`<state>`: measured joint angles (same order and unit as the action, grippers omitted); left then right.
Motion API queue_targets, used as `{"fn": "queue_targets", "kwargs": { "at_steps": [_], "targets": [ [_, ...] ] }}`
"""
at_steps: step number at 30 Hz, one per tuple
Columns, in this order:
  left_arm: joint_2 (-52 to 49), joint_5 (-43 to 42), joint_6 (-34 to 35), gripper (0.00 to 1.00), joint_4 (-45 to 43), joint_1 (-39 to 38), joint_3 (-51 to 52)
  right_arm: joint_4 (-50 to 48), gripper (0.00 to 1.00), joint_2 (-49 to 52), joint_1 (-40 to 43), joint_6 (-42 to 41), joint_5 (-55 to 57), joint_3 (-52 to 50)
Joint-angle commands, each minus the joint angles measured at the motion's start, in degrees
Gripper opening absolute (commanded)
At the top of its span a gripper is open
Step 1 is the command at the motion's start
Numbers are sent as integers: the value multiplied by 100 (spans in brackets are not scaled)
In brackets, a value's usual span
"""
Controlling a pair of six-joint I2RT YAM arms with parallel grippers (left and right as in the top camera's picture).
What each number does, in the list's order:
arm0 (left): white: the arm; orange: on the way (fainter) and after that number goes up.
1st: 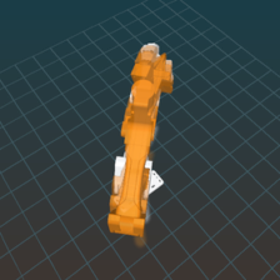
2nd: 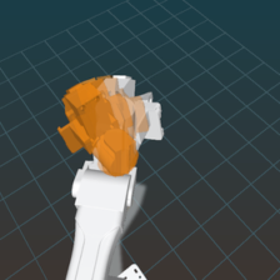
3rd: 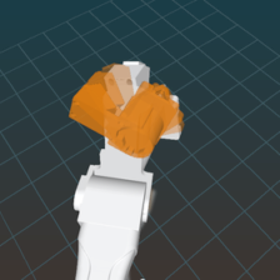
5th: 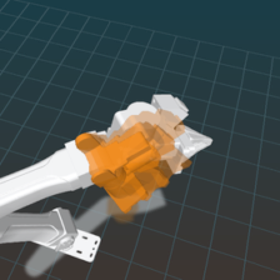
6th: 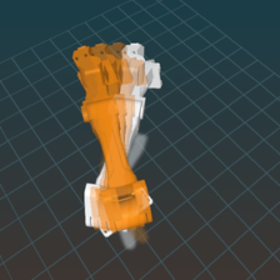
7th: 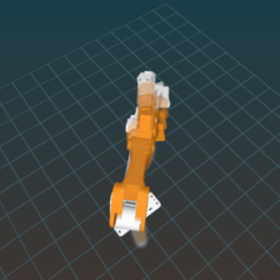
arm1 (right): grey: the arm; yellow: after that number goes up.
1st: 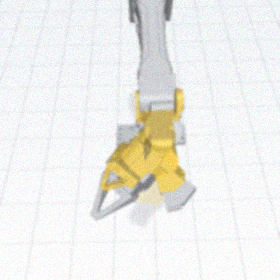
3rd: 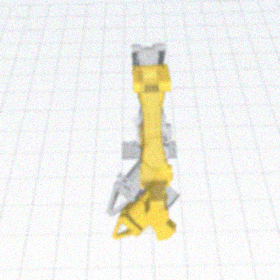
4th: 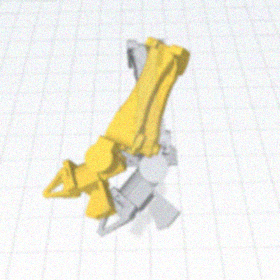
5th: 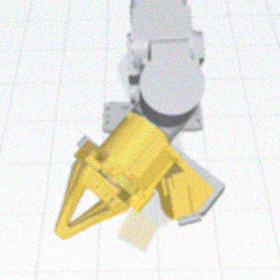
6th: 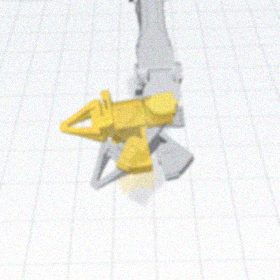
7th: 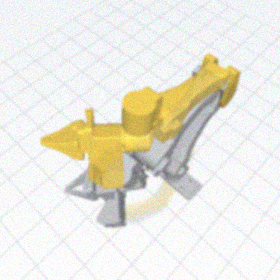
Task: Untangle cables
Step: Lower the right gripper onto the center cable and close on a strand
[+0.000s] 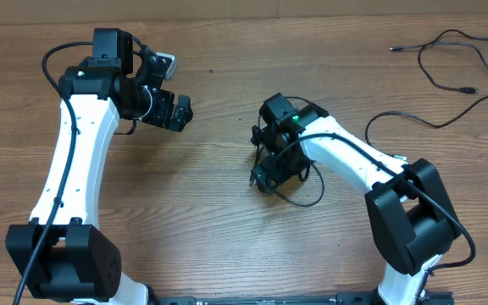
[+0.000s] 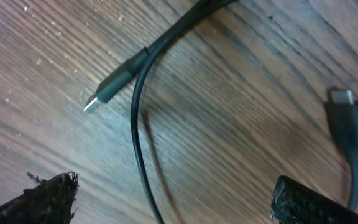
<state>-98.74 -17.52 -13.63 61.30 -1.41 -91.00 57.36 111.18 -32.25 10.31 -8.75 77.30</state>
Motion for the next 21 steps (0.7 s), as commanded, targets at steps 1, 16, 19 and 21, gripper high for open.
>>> {"fn": "queue_targets", "kwargs": {
  "at_steps": [1, 16, 19, 21],
  "targets": [
    [136, 11, 37, 100, -4, -11, -22, -157, 100, 9, -105, 4, -31, -245],
    [136, 11, 37, 100, -7, -11, -22, -957, 56, 9, -221, -146, -26, -835],
    [136, 11, 37, 100, -7, -11, -22, -979, 48, 9, -221, -146, -15, -859],
    [136, 11, 37, 100, -7, -11, -22, -1016, 43, 9, -221, -146, 17, -901]
  ]
}}
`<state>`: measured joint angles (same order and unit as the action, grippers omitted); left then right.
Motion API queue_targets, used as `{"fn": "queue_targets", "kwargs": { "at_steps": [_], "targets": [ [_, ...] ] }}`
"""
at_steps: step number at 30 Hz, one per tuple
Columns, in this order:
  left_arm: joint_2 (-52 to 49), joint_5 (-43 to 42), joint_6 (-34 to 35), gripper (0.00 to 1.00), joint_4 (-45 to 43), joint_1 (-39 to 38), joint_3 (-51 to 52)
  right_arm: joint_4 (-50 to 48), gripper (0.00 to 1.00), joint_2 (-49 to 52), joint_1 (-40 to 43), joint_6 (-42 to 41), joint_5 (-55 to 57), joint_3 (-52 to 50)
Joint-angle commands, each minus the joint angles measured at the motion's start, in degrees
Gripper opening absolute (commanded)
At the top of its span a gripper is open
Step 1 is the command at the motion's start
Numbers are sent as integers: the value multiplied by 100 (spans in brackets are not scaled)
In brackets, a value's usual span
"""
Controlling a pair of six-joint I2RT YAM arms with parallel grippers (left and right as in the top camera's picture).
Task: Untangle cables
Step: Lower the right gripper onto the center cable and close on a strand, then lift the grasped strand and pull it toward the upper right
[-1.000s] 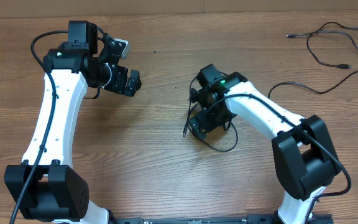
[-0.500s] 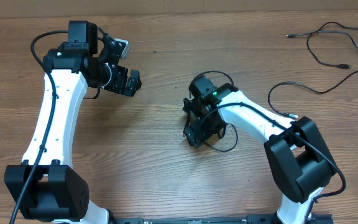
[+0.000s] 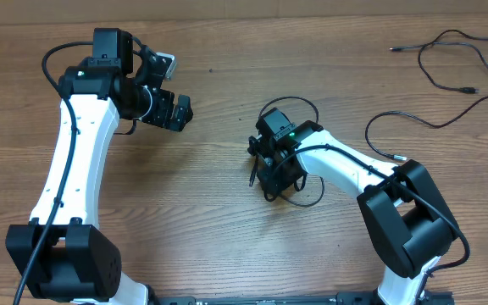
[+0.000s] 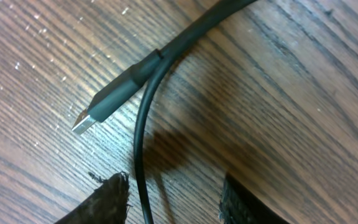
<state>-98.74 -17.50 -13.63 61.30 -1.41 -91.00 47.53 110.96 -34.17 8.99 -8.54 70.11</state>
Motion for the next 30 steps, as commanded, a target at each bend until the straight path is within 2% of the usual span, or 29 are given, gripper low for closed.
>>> {"fn": "queue_targets", "kwargs": {
  "at_steps": [1, 6, 14, 21, 30],
  "targets": [
    [136, 9, 37, 100, -7, -11, -22, -66, 43, 31, -28, -15, -4, -210],
    [136, 9, 37, 100, -7, -11, -22, -79, 37, 31, -28, -17, 83, -229],
    [136, 9, 37, 100, -7, -11, -22, -79, 15, 31, -50, -15, 103, -278],
    [136, 9, 37, 100, -7, -11, -22, -90, 4, 31, -157, -17, 98, -293],
    [136, 9, 37, 100, -7, -11, -22, -92, 4, 28, 96, -273, 297, -17]
  ]
}}
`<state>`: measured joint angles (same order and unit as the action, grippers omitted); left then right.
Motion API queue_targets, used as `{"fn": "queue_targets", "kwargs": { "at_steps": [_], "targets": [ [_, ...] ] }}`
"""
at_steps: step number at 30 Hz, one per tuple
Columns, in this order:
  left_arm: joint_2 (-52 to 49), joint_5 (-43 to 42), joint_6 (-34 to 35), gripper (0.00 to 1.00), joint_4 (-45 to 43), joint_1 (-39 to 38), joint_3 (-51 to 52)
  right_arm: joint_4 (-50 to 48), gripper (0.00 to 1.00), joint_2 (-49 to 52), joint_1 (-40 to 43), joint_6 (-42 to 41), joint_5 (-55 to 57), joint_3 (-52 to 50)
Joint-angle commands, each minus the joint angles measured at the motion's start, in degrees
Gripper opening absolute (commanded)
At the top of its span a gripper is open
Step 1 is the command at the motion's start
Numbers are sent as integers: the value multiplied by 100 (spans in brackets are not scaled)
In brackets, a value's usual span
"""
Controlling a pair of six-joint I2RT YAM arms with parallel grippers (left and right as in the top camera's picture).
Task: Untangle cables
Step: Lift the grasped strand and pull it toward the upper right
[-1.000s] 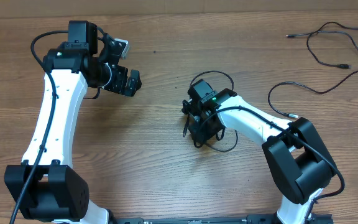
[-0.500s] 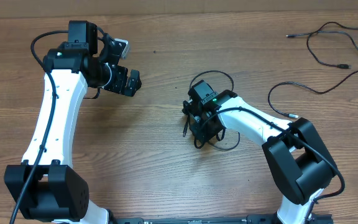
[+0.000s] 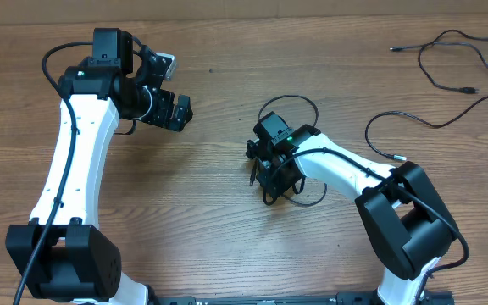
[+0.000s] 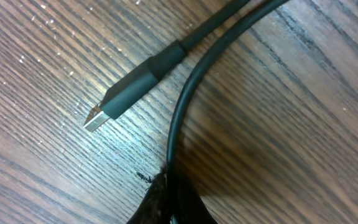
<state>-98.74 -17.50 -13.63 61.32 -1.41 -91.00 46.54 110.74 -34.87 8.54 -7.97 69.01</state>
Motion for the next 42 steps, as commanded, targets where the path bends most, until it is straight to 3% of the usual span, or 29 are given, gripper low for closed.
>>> {"fn": "queue_targets", "kwargs": {
  "at_steps": [1, 14, 20, 26, 35, 42],
  "targets": [
    [136, 9, 37, 100, -9, -11, -22, 24, 4, 50, 247, -308, 367, 192],
    [136, 9, 37, 100, -7, -11, -22, 647, 4, 50, 1585, -1040, 2594, 2490],
    [136, 9, 37, 100, -9, -11, -22, 457, 4, 50, 2573, -1180, 2962, 3143],
    [136, 9, 37, 100, -9, -11, -22, 299, 4, 48, 3840, -1209, 2962, 3434],
    [136, 9, 37, 100, -9, -11, -22, 334, 4, 50, 5665, -1893, 2850, 3491],
    [136, 9, 37, 100, -9, -11, -22, 391, 4, 50, 6787, -2090, 1346, 3491]
  ]
}}
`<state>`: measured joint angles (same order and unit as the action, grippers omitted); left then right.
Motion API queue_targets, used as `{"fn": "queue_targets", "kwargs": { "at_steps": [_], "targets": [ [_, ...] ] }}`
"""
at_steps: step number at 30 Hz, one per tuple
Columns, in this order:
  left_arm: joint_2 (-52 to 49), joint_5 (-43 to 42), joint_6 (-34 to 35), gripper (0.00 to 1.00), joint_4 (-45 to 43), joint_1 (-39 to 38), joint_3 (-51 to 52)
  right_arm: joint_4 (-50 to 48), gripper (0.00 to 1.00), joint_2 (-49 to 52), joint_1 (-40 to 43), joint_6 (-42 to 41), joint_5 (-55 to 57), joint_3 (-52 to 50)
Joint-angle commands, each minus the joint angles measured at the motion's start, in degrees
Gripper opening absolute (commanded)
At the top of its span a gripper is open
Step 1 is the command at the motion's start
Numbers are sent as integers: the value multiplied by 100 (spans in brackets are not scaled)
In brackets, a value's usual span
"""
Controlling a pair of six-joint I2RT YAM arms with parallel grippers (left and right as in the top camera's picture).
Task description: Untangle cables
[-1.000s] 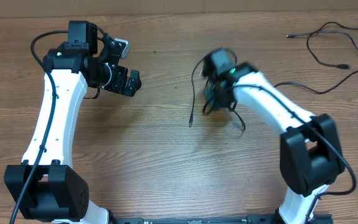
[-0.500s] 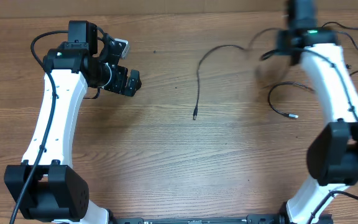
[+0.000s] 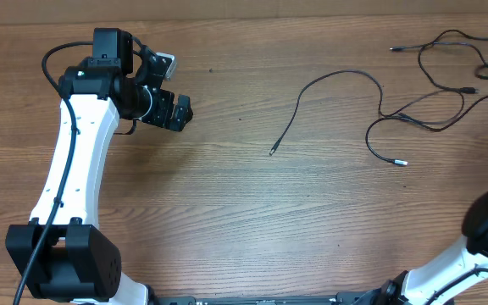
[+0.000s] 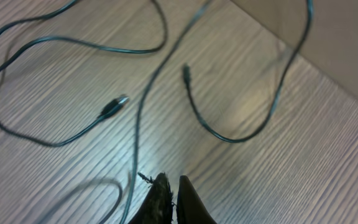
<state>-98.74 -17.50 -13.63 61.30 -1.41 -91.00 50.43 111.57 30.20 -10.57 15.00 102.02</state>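
A thin black cable (image 3: 329, 76) lies stretched across the table, from its free plug end (image 3: 271, 152) toward the right edge. There my right gripper shows only as a dark tip. The right wrist view has this gripper (image 4: 169, 199) shut, with the blurred cable (image 4: 138, 137) running close past its left finger, raised off the wood. Other black cables (image 3: 447, 38) loop at the far right, with plug ends (image 4: 114, 107) lying loose. My left gripper (image 3: 174, 112) hangs open at the upper left, holding nothing.
A second cable end (image 3: 403, 162) lies right of centre. The table's far edge (image 4: 303, 50) crosses the right wrist view at the upper right. The left arm's white links (image 3: 66, 169) stand along the left side.
My right gripper, shut on the cable at the table's middle, is now at the far right edge. The bunched cable is now drawn out in a long line. The left arm has not moved.
My right gripper was open over a cable and its plug at mid-table. Then its fingers stood narrower around the cable, then shut on it. Now the gripper is at the right edge and the cable lies stretched out. The left arm stayed still throughout.
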Motion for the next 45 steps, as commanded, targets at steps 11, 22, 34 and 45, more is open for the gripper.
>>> {"fn": "queue_targets", "kwargs": {
  "at_steps": [11, 22, 34, 45],
  "targets": [
    [136, 9, 37, 100, -7, -11, -22, 282, 52, -33, 7, 1462, -2924, 190],
    [136, 9, 37, 99, -4, -11, -22, 800, 96, -33, -1460, 2605, -2802, 184],
    [136, 9, 37, 100, -7, -11, -22, 1394, 100, -26, -2238, 3202, -1862, -466],
    [136, 9, 37, 99, -4, -11, -22, 1493, 100, -26, -2238, 3167, -1849, -1152]
  ]
}}
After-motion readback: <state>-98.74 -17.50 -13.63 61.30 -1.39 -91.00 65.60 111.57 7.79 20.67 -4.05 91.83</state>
